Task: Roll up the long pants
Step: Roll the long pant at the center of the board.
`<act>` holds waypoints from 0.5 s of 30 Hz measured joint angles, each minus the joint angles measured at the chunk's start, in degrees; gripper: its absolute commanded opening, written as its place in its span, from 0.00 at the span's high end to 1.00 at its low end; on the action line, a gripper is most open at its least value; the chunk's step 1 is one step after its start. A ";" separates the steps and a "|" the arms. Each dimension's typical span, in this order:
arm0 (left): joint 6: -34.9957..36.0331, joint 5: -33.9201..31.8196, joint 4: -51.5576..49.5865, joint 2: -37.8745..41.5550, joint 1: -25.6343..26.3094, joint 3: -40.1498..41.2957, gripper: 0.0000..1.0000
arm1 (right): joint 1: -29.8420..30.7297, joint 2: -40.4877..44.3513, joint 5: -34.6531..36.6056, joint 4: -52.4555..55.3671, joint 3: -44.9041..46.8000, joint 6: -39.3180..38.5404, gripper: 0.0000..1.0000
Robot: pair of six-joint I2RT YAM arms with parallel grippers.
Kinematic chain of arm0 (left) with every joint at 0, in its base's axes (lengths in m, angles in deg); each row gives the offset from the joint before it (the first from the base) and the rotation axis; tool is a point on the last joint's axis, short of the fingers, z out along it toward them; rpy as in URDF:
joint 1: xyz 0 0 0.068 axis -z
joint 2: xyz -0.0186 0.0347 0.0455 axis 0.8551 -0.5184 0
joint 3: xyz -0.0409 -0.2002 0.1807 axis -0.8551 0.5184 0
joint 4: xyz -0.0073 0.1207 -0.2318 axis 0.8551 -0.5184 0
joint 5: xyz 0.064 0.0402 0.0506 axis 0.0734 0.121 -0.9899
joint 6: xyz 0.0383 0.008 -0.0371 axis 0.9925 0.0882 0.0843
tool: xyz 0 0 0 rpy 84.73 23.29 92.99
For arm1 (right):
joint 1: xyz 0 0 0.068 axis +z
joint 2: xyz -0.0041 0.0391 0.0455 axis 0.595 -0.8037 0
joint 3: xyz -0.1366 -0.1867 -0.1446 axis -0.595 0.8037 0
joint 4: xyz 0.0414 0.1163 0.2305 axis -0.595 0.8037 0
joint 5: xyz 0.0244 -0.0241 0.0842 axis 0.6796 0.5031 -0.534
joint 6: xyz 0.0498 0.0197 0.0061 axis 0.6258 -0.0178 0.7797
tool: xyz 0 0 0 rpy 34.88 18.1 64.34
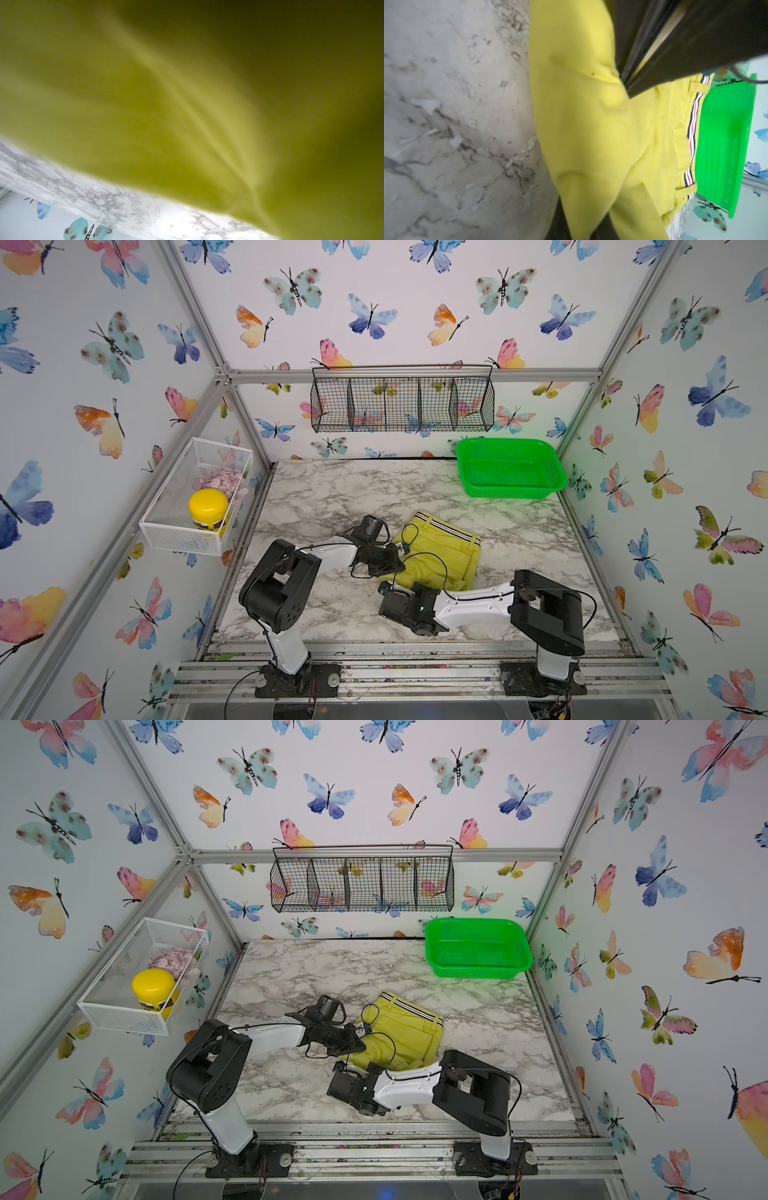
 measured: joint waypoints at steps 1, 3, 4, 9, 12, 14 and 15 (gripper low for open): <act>0.00 0.22 -0.39 0.37 -0.22 -0.28 1.00 | -0.20 0.42 -0.90 0.04 0.00 -0.11 0.96; -0.11 0.63 -2.45 0.39 -0.76 -1.92 1.00 | -1.03 1.90 -4.26 0.48 -0.02 -0.68 0.96; -0.26 0.50 -4.79 0.31 -1.22 -3.65 1.00 | -1.38 2.73 -6.08 0.83 -0.11 -0.92 0.96; -1.55 -3.78 -14.21 -2.05 -4.28 -18.67 1.00 | -3.45 6.25 -18.86 5.51 -2.54 -1.64 0.96; -2.29 -4.83 -15.30 -3.41 -5.60 -29.05 0.99 | -4.09 7.15 -26.95 7.28 -3.78 -1.60 0.96; -2.64 -4.74 -15.21 -3.56 -5.60 -33.05 0.99 | -5.64 8.13 -32.85 7.54 -3.85 -1.29 0.96; -2.80 -4.59 -15.21 -3.56 -5.42 -34.51 0.99 | -6.73 8.72 -35.63 7.63 -3.82 -1.11 0.96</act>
